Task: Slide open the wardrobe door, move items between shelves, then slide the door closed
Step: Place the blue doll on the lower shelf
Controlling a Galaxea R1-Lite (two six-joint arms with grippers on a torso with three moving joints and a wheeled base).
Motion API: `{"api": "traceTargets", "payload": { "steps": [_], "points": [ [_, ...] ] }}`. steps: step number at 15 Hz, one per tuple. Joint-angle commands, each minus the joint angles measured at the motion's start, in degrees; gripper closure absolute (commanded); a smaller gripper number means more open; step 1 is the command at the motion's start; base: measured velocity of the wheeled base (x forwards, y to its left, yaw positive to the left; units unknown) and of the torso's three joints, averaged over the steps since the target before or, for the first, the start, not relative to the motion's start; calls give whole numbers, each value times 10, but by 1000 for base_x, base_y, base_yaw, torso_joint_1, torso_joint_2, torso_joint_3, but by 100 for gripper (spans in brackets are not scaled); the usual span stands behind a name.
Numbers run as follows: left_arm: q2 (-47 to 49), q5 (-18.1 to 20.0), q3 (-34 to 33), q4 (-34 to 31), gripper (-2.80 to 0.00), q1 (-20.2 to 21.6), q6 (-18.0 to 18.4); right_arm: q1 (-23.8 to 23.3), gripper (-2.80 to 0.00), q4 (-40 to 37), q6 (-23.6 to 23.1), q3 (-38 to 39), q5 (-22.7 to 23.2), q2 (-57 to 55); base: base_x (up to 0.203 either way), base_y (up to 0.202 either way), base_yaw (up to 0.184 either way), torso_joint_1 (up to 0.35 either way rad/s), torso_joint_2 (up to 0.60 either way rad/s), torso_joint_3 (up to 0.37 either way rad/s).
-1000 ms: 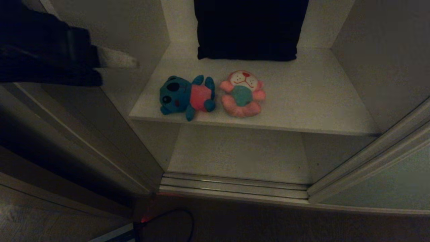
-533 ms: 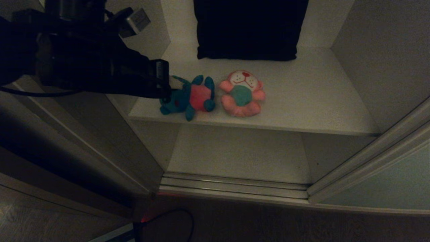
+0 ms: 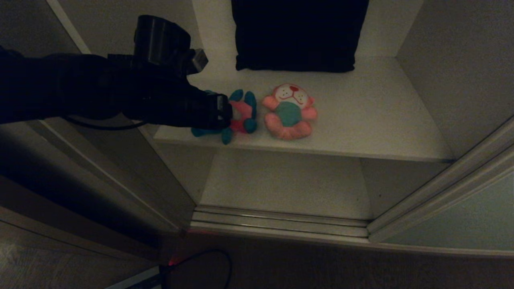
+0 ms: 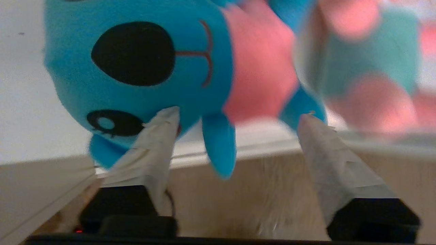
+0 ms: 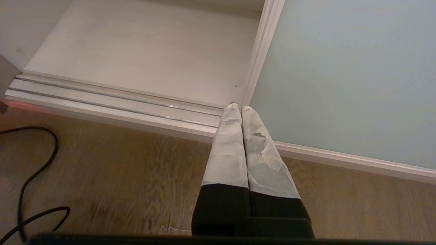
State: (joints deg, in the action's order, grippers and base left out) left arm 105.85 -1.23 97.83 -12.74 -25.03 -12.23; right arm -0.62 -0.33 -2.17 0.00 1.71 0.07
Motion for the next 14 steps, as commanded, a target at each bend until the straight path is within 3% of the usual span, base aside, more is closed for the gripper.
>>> {"api": "traceTargets", "payload": {
  "steps": [1,6,14],
  "points": [
    [41,-15,22,14,-280,1,-40,0,0,0,0,2,0,-1,0,0,0,0,0,0],
    [73,-23,60,13,-280,0,-90,0,0,0,0,2,0,-1,0,0,0,0,0,0],
    [100,-26,106,13,-280,-1,-85,0,0,0,0,2,0,-1,0,0,0,0,0,0]
  ]
}}
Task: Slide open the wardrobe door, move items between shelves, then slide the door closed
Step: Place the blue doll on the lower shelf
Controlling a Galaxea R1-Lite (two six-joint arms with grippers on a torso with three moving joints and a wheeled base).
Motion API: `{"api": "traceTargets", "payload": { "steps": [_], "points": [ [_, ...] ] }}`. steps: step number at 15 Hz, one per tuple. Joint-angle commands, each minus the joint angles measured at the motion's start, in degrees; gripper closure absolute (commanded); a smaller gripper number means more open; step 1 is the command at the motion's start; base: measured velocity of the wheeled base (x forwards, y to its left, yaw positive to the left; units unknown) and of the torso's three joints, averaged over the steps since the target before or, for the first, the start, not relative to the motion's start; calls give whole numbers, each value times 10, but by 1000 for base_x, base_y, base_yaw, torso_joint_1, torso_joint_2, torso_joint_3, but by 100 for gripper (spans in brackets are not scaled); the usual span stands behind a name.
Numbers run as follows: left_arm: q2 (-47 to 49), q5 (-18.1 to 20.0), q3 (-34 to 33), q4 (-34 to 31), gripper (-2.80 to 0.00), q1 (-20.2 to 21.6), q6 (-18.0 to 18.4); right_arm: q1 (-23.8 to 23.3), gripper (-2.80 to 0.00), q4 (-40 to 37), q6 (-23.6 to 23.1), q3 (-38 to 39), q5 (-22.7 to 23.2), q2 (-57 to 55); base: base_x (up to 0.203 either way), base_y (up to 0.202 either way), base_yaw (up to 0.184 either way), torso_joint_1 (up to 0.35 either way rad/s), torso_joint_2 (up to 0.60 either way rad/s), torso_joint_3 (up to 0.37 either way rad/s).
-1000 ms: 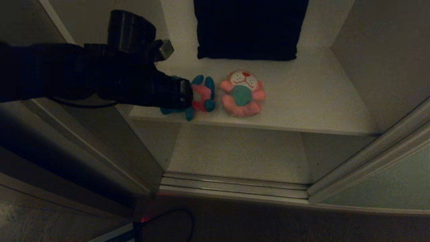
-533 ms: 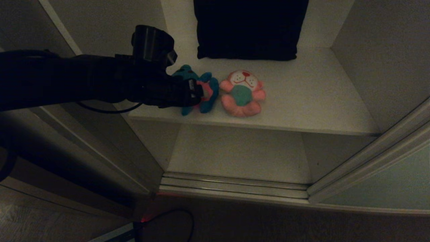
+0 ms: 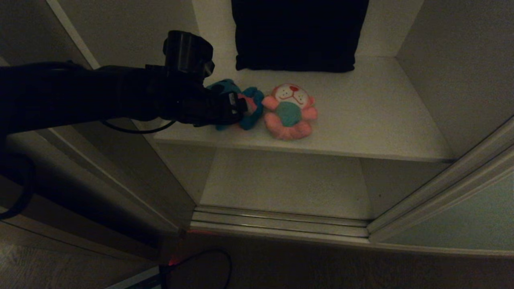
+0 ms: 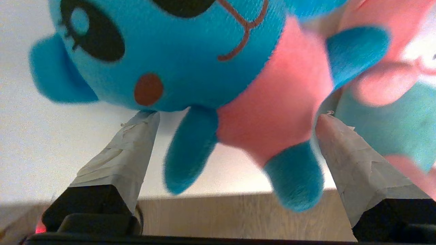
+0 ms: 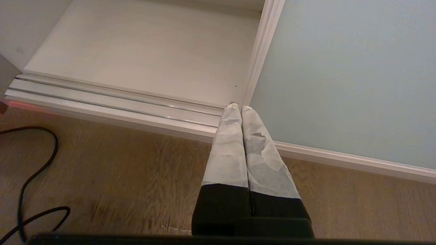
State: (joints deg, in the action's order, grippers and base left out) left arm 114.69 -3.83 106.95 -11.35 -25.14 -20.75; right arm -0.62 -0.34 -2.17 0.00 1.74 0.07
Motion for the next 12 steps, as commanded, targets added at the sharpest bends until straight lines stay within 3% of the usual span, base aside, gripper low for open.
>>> {"api": "traceTargets", "payload": {
  "steps": [1,12],
  "points": [
    [19,0,22,-2,-280,0,-1,0,0,0,0,2,0,-1,0,0,0,0,0,0],
    [43,8,37,14,-280,0,-15,0,0,0,0,2,0,-1,0,0,0,0,0,0]
  ]
}}
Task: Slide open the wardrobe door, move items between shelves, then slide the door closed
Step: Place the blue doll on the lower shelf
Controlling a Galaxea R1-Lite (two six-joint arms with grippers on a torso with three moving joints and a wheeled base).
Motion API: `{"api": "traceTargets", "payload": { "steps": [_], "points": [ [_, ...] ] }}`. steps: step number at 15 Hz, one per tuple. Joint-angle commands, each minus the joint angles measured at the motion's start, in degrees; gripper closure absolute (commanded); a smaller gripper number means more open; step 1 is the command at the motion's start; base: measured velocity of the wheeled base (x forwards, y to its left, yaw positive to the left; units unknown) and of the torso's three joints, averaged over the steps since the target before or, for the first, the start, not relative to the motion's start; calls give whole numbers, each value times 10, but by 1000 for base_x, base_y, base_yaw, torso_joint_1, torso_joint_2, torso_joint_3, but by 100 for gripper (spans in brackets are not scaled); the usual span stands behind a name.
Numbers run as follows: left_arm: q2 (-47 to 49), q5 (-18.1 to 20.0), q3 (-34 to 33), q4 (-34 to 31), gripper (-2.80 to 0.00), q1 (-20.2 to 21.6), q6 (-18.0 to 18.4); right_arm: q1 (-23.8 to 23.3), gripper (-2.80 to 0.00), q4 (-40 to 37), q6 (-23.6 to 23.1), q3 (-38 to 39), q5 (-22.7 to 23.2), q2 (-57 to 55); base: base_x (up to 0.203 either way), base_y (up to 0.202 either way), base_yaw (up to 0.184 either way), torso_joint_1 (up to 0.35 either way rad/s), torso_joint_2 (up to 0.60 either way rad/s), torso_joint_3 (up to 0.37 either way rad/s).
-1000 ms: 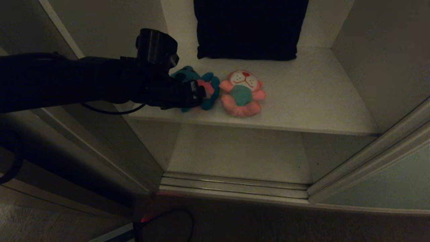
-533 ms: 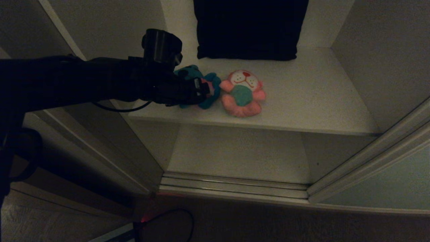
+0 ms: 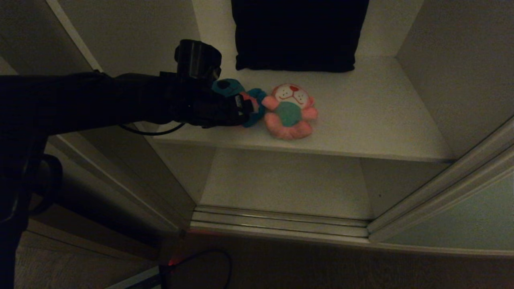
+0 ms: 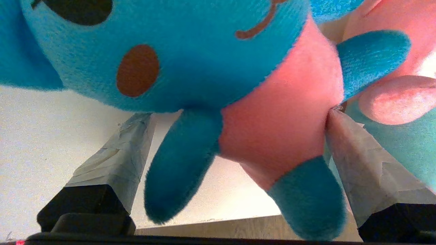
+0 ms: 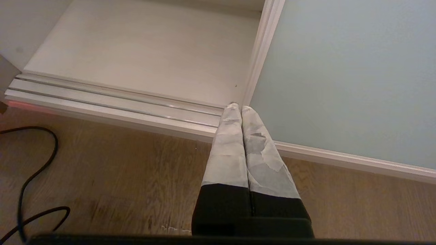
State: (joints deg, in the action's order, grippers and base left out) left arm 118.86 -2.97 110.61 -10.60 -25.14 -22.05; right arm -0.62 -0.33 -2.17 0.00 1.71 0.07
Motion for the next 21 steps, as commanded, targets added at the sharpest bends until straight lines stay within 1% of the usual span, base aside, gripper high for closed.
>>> {"api": "traceTargets", "payload": {
  "steps": [1,5,9,12,13,14,21],
  "points": [
    [4,0,0,16,-280,0,-2,0,0,0,0,2,1,-1,0,0,0,0,0,0],
    [9,-1,0,38,-280,0,-1,0,0,0,0,2,1,-1,0,0,0,0,0,0],
    [18,-1,0,41,-280,0,3,0,0,0,0,2,1,-1,0,0,0,0,0,0],
    [19,-2,0,59,-280,0,5,0,0,0,0,2,1,-1,0,0,0,0,0,0],
    [19,-5,0,65,-183,0,7,0,0,0,0,2,1,-1,0,0,0,0,0,0],
    [19,-5,0,70,0,0,9,0,0,1,0,2,1,-1,0,0,0,0,0,0],
    [21,-4,0,101,0,1,17,0,0,0,0,2,1,-1,0,0,0,0,0,0]
  ]
}}
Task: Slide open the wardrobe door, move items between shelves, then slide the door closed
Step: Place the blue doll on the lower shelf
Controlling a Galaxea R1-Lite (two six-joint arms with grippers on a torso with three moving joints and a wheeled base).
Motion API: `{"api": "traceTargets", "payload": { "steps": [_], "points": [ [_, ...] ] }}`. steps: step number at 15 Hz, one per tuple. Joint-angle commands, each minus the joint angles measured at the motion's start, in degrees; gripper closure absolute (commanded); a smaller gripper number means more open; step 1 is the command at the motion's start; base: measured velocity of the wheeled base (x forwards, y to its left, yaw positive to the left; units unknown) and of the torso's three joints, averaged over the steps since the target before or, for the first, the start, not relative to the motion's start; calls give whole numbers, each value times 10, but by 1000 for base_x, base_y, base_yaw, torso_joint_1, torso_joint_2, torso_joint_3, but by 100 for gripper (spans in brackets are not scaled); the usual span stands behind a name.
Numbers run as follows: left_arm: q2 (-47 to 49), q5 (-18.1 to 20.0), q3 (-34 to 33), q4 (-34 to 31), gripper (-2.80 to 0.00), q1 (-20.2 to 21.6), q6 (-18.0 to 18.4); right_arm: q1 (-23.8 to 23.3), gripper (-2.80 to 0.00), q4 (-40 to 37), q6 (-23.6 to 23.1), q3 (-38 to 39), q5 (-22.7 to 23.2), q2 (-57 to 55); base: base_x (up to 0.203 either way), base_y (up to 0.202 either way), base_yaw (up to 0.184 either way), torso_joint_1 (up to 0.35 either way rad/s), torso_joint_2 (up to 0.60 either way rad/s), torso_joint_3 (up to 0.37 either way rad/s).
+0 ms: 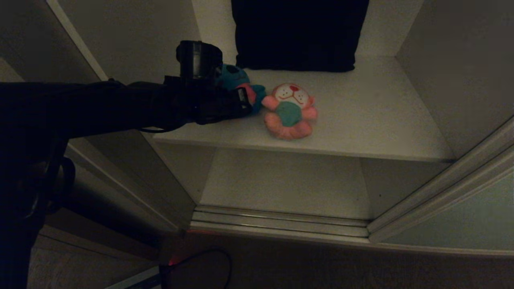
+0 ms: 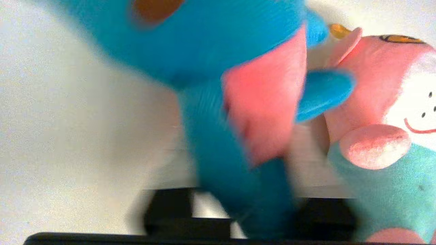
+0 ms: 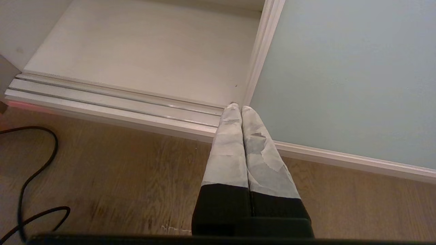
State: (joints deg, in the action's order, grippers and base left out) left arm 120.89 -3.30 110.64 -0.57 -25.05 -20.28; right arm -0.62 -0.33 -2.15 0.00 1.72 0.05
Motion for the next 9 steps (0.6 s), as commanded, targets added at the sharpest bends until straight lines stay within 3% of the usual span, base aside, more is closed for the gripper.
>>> {"api": "traceTargets", "payload": {
  "steps": [1,9],
  "points": [
    [4,-2,0,0,0,0,1,0,0,0,-1,2,0,0,0,0,0,0,0,0],
    [-21,-11,0,-1,0,-1,4,0,0,0,-1,2,0,0,0,0,0,0,0,0]
  ]
}}
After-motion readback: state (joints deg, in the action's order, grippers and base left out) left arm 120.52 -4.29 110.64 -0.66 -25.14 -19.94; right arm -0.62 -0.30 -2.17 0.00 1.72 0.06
